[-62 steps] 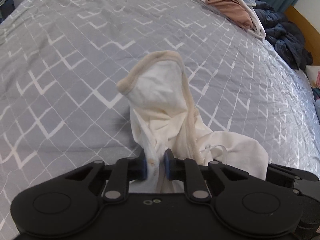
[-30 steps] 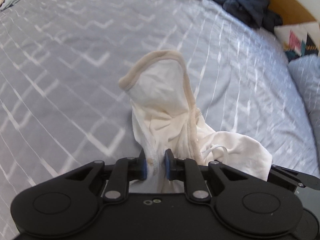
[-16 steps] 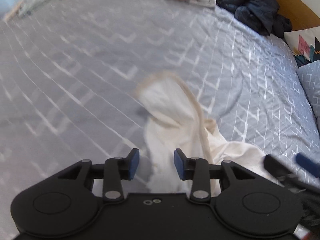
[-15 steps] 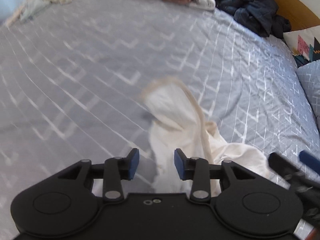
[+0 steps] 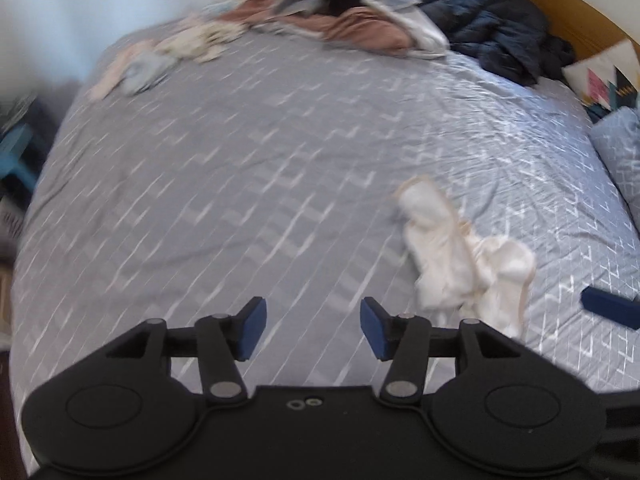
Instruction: Fold clothes
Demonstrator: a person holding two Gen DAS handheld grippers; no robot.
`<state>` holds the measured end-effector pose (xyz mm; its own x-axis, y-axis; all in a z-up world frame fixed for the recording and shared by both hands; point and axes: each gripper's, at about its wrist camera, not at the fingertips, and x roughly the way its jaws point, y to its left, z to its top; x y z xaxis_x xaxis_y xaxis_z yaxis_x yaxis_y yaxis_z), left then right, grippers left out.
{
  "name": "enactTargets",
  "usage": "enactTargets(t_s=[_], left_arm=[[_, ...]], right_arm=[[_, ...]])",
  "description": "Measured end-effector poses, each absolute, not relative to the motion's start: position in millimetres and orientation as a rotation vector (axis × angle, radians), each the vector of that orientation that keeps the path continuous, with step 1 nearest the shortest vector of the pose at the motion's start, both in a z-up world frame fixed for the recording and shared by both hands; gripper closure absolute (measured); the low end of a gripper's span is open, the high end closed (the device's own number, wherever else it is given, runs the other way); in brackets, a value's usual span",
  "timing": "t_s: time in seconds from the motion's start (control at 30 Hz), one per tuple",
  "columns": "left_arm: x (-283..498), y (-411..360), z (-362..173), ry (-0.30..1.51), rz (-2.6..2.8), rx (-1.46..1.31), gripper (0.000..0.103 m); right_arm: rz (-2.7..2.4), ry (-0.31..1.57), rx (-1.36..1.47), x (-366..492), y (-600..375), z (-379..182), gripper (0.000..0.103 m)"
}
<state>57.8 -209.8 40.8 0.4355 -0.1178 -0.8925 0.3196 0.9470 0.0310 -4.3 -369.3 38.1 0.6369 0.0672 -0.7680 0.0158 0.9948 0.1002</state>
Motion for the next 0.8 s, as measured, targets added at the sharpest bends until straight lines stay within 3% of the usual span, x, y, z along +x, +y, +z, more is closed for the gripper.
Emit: enactTargets(t_s=[0.3,0.8], left_arm=[[14,-116,34,1.175,-0.119,0.052,0.051],[12,-108,25,1.201,-0.071,0.054,0.051]], right_arm=[[0.177,0.966,-0.018,-51,-285,19,0.014],[0.167,0.952,0.003,-49,-288,28,0.014]])
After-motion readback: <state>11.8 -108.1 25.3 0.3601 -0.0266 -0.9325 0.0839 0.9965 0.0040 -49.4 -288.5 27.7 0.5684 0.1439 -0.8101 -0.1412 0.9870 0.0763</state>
